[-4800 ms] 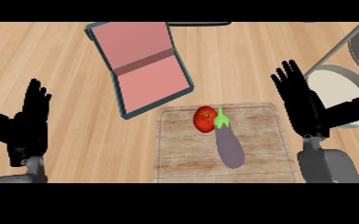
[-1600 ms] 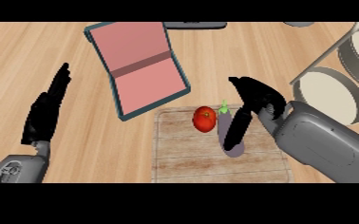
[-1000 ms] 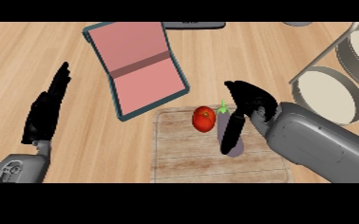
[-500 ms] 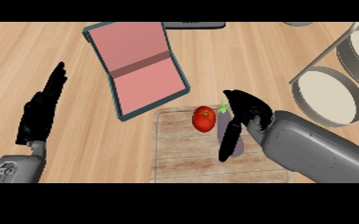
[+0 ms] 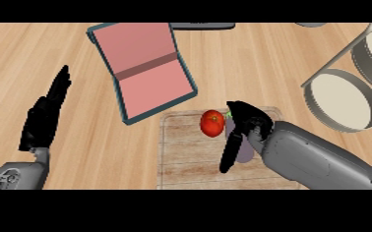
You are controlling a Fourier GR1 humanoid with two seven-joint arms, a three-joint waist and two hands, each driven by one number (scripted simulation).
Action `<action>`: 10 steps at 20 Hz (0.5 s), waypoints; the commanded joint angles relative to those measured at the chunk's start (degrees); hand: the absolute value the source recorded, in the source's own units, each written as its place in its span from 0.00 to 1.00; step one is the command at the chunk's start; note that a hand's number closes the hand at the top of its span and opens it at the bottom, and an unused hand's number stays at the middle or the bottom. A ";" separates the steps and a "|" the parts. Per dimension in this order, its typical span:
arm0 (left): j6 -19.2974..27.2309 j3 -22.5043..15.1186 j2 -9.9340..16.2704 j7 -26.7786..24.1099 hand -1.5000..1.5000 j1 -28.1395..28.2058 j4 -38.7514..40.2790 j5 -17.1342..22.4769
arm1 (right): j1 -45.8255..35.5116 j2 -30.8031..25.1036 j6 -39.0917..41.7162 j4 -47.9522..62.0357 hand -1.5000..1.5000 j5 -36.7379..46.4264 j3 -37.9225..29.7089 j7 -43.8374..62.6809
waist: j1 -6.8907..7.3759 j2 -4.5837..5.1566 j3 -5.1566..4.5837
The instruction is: Pick the eggplant from the cutting board and place it in the tiered basket
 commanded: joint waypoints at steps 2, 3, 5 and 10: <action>-0.23 0.70 -0.36 -1.26 0.50 -0.84 1.22 -0.21 | 1.53 3.37 -2.48 1.14 0.00 0.80 0.45 12.08 | -0.08 0.09 0.02; -1.75 1.02 0.90 -0.67 0.50 1.16 -0.38 0.54 | 1.77 5.04 -3.44 3.66 0.00 1.20 0.13 10.97 | 0.51 0.11 0.04; -0.40 0.29 -1.26 -1.16 0.50 -0.04 1.44 -0.07 | 1.43 5.29 1.64 1.92 1.00 -4.25 -0.67 12.88 | 0.14 0.14 -0.01; -1.34 0.67 -0.35 1.60 0.50 -1.33 -0.68 -0.43 | -1.24 5.54 7.61 4.54 1.00 0.91 3.67 5.42 | 0.86 0.23 0.05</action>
